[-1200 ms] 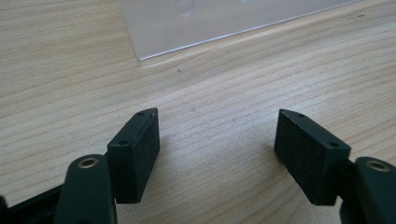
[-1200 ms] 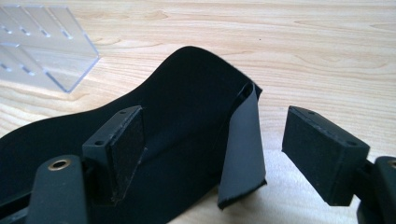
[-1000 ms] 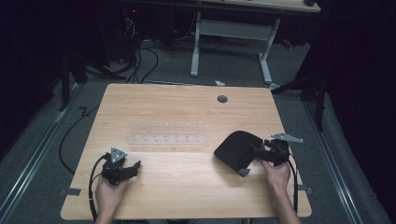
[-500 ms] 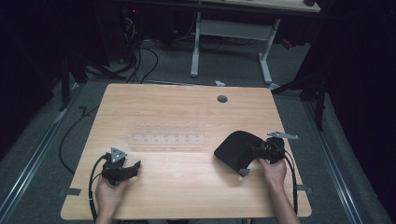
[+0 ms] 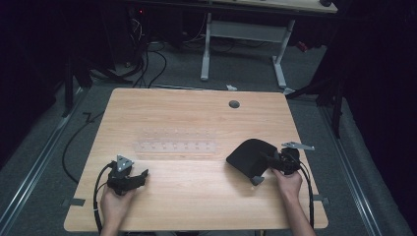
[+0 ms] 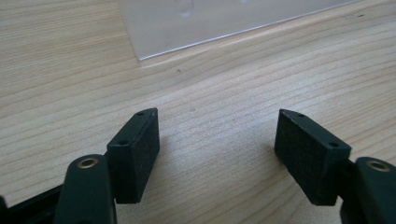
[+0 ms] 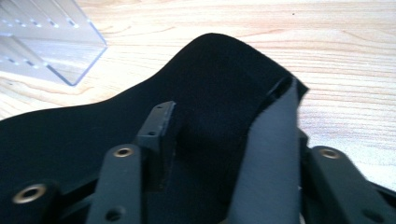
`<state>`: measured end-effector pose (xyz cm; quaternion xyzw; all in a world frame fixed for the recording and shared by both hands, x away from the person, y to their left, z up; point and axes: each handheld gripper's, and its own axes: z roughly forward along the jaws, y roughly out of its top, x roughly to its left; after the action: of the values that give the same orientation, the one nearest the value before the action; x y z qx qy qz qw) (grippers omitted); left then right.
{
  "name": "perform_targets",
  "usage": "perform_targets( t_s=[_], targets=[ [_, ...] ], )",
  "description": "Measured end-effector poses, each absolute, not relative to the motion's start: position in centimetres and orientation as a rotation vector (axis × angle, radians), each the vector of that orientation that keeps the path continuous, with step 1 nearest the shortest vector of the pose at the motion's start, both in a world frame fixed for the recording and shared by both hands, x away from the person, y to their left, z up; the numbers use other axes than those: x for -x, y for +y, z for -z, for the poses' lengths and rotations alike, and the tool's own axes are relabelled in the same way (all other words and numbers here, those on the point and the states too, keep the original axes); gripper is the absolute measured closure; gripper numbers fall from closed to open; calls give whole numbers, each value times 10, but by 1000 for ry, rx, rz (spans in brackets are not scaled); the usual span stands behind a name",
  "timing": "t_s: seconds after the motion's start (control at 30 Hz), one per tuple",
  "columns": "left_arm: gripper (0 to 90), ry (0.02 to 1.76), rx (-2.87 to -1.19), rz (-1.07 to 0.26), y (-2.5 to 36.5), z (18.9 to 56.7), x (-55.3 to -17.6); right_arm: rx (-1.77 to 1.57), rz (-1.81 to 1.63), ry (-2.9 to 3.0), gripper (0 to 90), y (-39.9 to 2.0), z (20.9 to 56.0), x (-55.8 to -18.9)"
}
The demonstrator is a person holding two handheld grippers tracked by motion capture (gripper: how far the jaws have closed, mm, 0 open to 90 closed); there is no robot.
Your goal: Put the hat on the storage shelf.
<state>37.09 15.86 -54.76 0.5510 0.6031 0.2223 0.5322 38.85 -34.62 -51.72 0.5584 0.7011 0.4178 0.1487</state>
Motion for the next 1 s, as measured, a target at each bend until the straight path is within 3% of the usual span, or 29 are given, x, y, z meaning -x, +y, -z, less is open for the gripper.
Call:
perform_targets(
  t_s=[0.6, 1.0],
  targets=[
    [308, 1437, -1317, -529, 158, 548, -371, -1547, -1343, 2135, 818, -358, 518, -375],
    [297, 1434, -1326, -525, 158, 548, -370, -1534, -1400, 2136, 861, -355, 513, -367]
  ],
)
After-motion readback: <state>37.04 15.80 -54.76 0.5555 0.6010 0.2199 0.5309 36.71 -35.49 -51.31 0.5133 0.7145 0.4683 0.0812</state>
